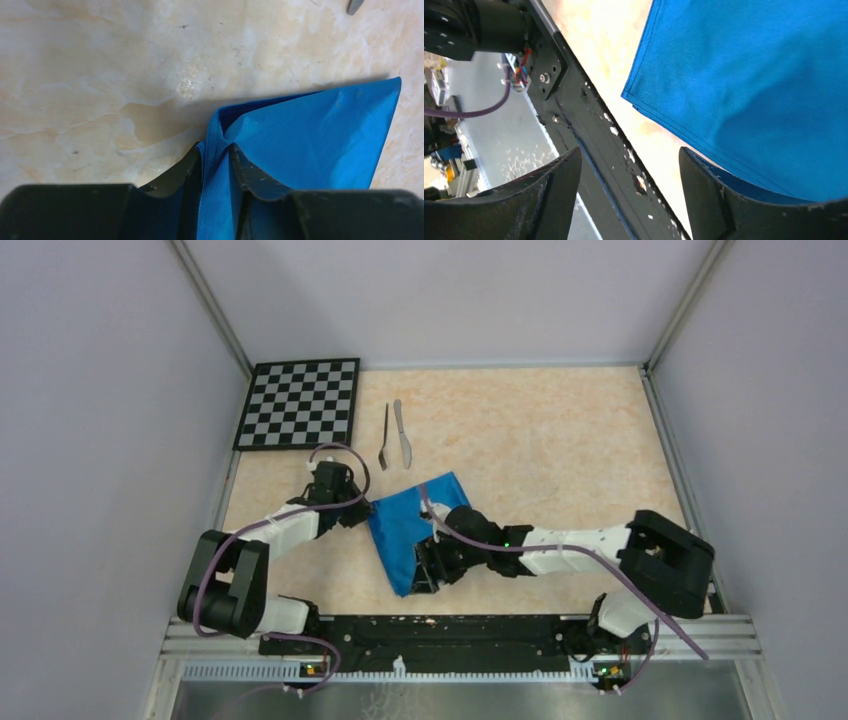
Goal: Fold the napkin into a case and place the utensils inside
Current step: Smooth out the lower triangle-folded napkin at the center of the board.
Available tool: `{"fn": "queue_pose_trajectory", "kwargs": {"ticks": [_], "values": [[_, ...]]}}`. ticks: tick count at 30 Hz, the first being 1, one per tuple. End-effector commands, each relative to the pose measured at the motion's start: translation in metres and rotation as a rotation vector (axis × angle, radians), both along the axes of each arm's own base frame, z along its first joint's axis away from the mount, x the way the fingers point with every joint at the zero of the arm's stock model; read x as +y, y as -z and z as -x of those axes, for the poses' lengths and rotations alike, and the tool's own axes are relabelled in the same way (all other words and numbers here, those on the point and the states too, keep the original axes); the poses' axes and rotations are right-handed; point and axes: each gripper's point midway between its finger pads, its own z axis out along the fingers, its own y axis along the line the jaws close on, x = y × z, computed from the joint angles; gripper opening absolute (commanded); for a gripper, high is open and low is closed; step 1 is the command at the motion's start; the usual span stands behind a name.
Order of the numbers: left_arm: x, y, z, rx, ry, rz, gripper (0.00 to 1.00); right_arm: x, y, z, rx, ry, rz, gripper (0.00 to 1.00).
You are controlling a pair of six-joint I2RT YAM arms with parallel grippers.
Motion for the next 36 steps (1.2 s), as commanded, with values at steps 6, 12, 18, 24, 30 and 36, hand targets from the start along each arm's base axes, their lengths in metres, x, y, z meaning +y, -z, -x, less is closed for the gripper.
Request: {"fn": "queue_pose_trajectory", "kwargs": {"ticks": [6,12,18,24,30,36], "values": [[0.003,-0.013,-0.009,-0.068,0.12,-0.025,0.56,-0.085,-0.009,-0.068,-0.011,0.307,0.136,0.69],[-0.004,-0.009,-0.004,-0.058,0.184,-0.005,0.71,-0.136,0.033,-0.093,0.028,0.47,0.281,0.46],[-0.011,-0.007,0.003,-0.067,0.229,0.03,0.78,-0.194,0.062,-0.113,0.03,0.649,0.481,0.4],[-0.019,-0.006,0.013,-0.065,0.26,0.082,0.84,-0.178,0.013,-0.134,-0.206,0.496,0.477,0.55],[-0.02,-0.002,0.019,-0.048,0.259,0.098,0.88,-0.097,-0.03,-0.077,-0.3,0.109,0.483,0.8],[-0.015,-0.002,0.016,-0.068,0.245,0.13,0.89,-0.054,-0.01,-0.015,-0.195,-0.112,0.586,0.71]]}}
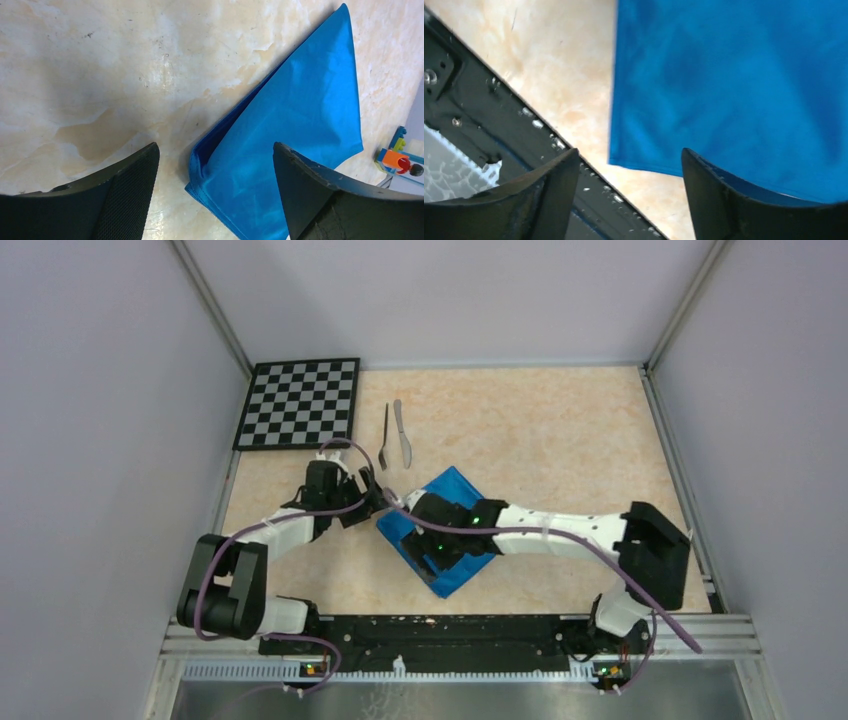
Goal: Fold the napkin into a case and place the utensils inside
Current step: Smooth out the lower triangle-folded napkin at the center of the board, then pick up the lower triangle-folded napkin from the center of the board.
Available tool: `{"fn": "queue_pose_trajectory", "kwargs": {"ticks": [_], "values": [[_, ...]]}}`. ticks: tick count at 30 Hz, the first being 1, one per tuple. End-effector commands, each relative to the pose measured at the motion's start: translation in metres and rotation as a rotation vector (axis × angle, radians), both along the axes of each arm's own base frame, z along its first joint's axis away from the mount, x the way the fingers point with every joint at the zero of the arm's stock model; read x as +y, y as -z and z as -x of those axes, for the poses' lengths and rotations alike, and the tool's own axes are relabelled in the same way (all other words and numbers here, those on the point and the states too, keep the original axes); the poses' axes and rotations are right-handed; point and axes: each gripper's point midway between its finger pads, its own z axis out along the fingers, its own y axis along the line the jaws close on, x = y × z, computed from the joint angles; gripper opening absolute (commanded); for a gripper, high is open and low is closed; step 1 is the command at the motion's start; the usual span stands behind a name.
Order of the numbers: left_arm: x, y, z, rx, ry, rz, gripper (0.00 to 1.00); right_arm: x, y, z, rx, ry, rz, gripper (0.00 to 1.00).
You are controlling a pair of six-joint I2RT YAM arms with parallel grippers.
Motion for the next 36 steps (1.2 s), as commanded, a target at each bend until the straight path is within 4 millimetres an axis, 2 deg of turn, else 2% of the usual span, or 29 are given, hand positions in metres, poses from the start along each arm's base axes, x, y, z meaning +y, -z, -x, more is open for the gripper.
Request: {"fn": "queue_pose_trajectory", "kwargs": {"ticks": [1,4,5,11,19,29,30,33,36], "values": [[0.008,0.014,0.014,0.046,-0.006,0.022,0.89,-0.004,0.03,0.043,0.124,-0.107,0.2,0.67],[0.012,0.015,0.014,0.052,-0.005,0.041,0.89,-0.002,0.045,0.049,0.163,-0.128,0.246,0.54],[0.014,0.015,0.015,0.053,-0.004,0.045,0.89,-0.002,0.046,0.05,0.165,-0.135,0.258,0.53],[0.02,0.015,0.016,0.044,-0.011,0.065,0.89,0.0,0.057,0.051,0.167,-0.157,0.315,0.58],[0.019,0.015,0.017,0.04,-0.004,0.081,0.9,0.007,0.058,0.048,0.141,-0.14,0.333,0.59],[0.021,0.015,0.019,0.041,-0.01,0.084,0.9,0.001,0.101,0.042,0.117,-0.095,0.396,0.52],[0.021,0.015,0.019,0.043,-0.011,0.085,0.9,-0.003,0.109,0.041,0.111,-0.081,0.414,0.49],[0.022,0.015,0.02,0.044,-0.013,0.083,0.9,-0.018,0.125,0.034,0.051,-0.042,0.468,0.29],[0.023,0.015,0.022,0.044,-0.015,0.08,0.9,-0.025,0.125,0.025,-0.022,-0.01,0.478,0.13]]}}
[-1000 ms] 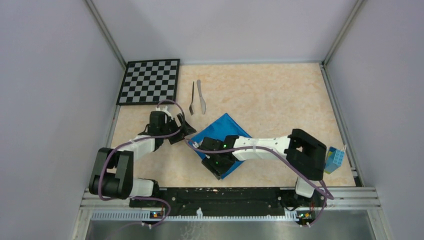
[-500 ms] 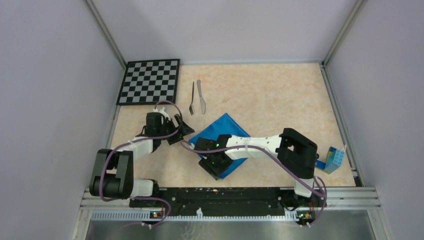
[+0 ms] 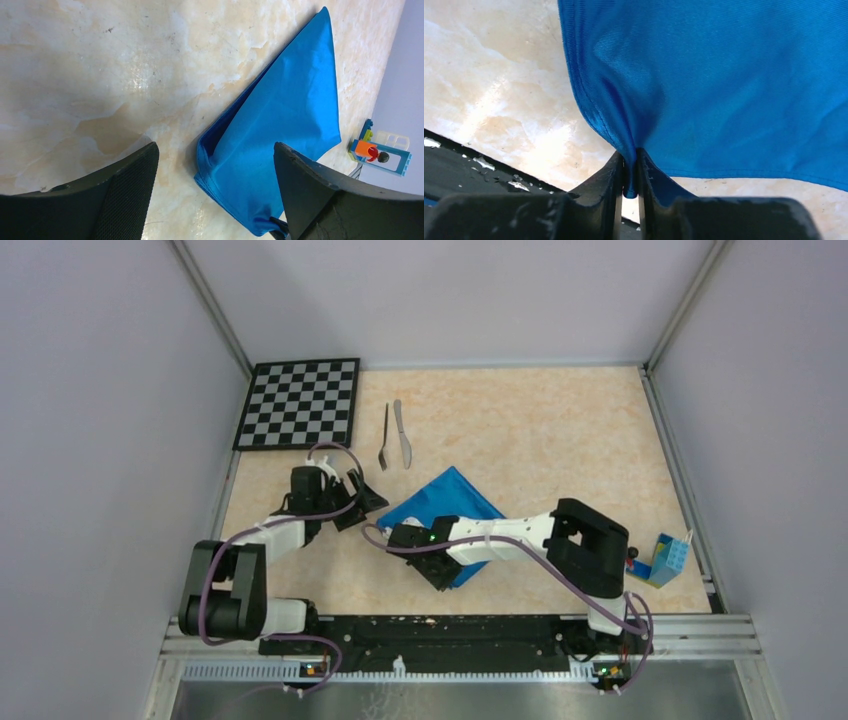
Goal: Fold the napkin into a case and place the utensils inside
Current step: Pick up the lower triangle-folded napkin from the center of the board.
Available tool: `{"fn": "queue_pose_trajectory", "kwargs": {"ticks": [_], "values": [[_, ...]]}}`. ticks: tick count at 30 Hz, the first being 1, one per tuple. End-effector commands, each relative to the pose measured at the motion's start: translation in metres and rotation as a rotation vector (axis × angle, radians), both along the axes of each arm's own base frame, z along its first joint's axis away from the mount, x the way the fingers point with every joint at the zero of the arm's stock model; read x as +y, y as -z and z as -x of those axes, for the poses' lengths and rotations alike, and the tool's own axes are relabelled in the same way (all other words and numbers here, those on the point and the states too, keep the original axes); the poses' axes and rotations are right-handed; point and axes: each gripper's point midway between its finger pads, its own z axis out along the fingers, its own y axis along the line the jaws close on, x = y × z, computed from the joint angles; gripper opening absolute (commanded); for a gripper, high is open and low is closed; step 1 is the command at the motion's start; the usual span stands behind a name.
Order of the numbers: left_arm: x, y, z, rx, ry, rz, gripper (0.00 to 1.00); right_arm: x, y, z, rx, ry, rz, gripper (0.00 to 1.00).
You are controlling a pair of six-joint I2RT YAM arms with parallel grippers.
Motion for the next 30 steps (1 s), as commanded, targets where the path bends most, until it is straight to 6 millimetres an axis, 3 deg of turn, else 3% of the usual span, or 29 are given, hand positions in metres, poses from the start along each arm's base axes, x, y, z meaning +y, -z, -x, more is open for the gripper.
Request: {"fn": "queue_pose_trajectory", "kwargs": {"ticks": [1,3,7,12,16,24,30], "values": [[0.008,0.018,0.019,0.065,-0.009,-0.039,0.9,-0.012,0.041,-0.011,-0.113,0.032,0.042,0.09],[0.007,0.018,0.022,0.071,-0.005,-0.028,0.9,-0.001,0.024,-0.015,-0.139,0.021,-0.029,0.0],[0.001,0.016,0.03,0.09,0.001,0.019,0.9,0.023,-0.013,-0.014,-0.131,0.014,-0.235,0.0],[-0.012,0.009,0.045,0.147,-0.044,0.152,0.91,0.036,-0.038,-0.012,-0.015,0.054,-0.482,0.0],[-0.023,0.01,0.057,0.17,-0.077,0.217,0.91,0.038,-0.049,-0.009,0.061,0.083,-0.586,0.0],[-0.033,0.023,0.059,0.238,-0.118,0.224,0.87,0.03,-0.073,-0.017,0.083,0.114,-0.696,0.0],[-0.03,0.032,0.046,0.239,-0.141,0.179,0.8,0.026,-0.086,-0.016,0.093,0.11,-0.754,0.0]]}}
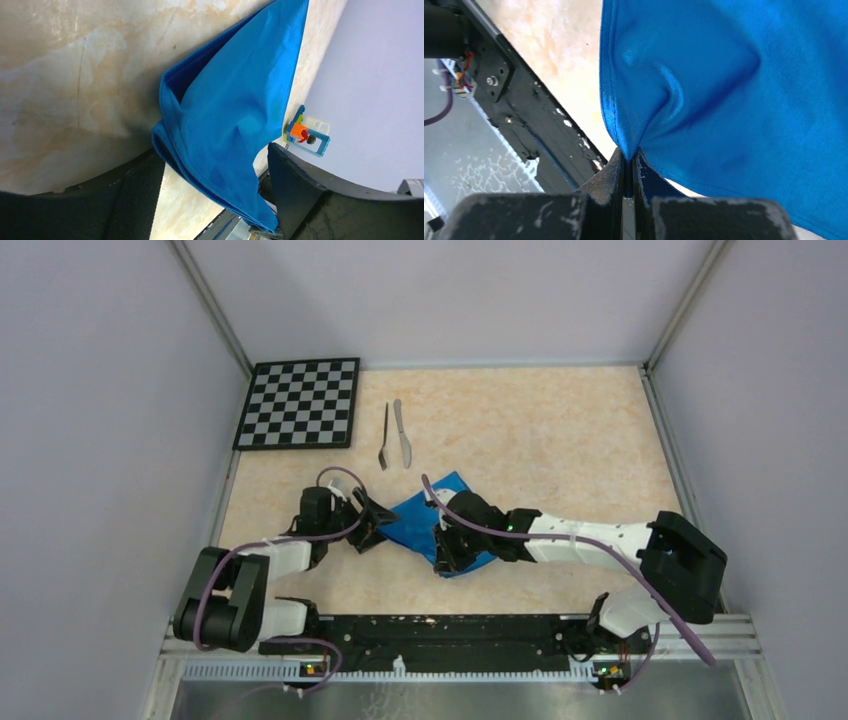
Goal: Fold the napkin into a case and place the utensils inside
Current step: Pick up the lower triangle-folded napkin from the center of the board, then fold the lower triangle-folded napkin at the center of the board.
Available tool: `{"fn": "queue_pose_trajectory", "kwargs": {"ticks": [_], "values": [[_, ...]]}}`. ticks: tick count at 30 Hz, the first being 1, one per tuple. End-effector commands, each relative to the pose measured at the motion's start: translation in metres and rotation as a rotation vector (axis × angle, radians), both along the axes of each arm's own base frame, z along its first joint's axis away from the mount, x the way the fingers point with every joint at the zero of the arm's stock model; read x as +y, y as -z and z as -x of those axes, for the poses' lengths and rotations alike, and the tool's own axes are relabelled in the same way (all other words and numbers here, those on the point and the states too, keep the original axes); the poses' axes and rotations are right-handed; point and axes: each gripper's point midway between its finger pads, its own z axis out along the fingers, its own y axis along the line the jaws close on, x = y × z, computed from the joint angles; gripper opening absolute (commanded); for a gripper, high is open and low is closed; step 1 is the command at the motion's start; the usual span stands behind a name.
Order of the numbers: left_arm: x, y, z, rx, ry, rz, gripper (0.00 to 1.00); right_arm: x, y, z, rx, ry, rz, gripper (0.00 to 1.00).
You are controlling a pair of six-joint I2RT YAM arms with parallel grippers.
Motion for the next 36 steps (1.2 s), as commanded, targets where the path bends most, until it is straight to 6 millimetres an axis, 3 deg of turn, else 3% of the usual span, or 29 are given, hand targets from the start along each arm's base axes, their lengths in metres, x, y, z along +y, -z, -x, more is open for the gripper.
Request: {"fn": "queue_pose_trajectory", "kwargs": {"ticks": [1,4,6,8,17,20,26,36], "values": [[0.013,0.03,-0.006,0.068,-0.052,-0.113,0.77,0.008,-0.025,-0.003,-0.014,-0.012,-0.11,0.0],[0.016,0.031,-0.018,0.058,-0.051,-0.16,0.61,0.007,-0.021,-0.001,-0.007,-0.024,-0.117,0.0],[0.017,0.028,-0.025,0.053,-0.049,-0.187,0.43,0.009,-0.018,0.004,0.008,-0.043,-0.132,0.0],[0.02,0.026,-0.028,0.054,-0.053,-0.212,0.33,0.009,-0.014,0.007,0.022,-0.052,-0.145,0.0],[0.053,0.009,-0.026,0.1,-0.077,-0.484,0.01,0.027,-0.003,0.035,0.237,-0.103,-0.376,0.0],[0.057,0.001,-0.03,0.124,-0.102,-0.584,0.0,0.031,-0.004,0.038,0.301,-0.103,-0.467,0.0],[0.059,-0.007,-0.031,0.251,-0.237,-0.764,0.0,0.018,0.007,0.04,0.345,-0.081,-0.481,0.0],[0.035,-0.01,-0.03,0.545,-0.423,-0.957,0.0,-0.008,0.03,0.032,0.3,-0.049,-0.396,0.0]]}}
